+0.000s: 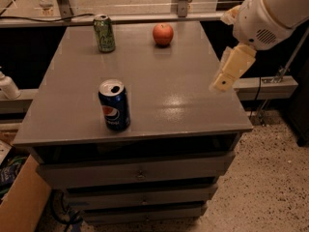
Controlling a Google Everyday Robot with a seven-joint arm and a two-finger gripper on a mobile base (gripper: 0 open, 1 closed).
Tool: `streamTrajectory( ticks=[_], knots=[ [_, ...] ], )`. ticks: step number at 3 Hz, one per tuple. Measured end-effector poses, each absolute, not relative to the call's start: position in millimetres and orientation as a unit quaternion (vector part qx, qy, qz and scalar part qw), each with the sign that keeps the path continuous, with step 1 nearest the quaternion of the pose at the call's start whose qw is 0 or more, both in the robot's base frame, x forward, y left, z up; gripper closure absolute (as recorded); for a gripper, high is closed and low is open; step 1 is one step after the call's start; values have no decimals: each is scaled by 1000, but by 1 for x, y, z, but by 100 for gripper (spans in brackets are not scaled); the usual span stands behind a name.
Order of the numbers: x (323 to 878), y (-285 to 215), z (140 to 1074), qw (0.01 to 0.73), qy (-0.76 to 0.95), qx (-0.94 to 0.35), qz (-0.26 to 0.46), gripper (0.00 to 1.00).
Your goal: Move green can near pepsi can
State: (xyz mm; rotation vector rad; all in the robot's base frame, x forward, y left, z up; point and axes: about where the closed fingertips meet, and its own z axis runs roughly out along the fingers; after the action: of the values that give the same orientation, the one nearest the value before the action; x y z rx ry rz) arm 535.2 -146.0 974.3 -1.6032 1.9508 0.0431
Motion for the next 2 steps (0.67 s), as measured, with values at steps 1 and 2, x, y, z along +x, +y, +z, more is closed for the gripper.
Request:
streamTrajectory(
  ticks=[1,2],
  knots=[
    [568,-108,971,339,718,-606,41,0],
    [596,-66,962,362,706,-607,48,0]
  ],
)
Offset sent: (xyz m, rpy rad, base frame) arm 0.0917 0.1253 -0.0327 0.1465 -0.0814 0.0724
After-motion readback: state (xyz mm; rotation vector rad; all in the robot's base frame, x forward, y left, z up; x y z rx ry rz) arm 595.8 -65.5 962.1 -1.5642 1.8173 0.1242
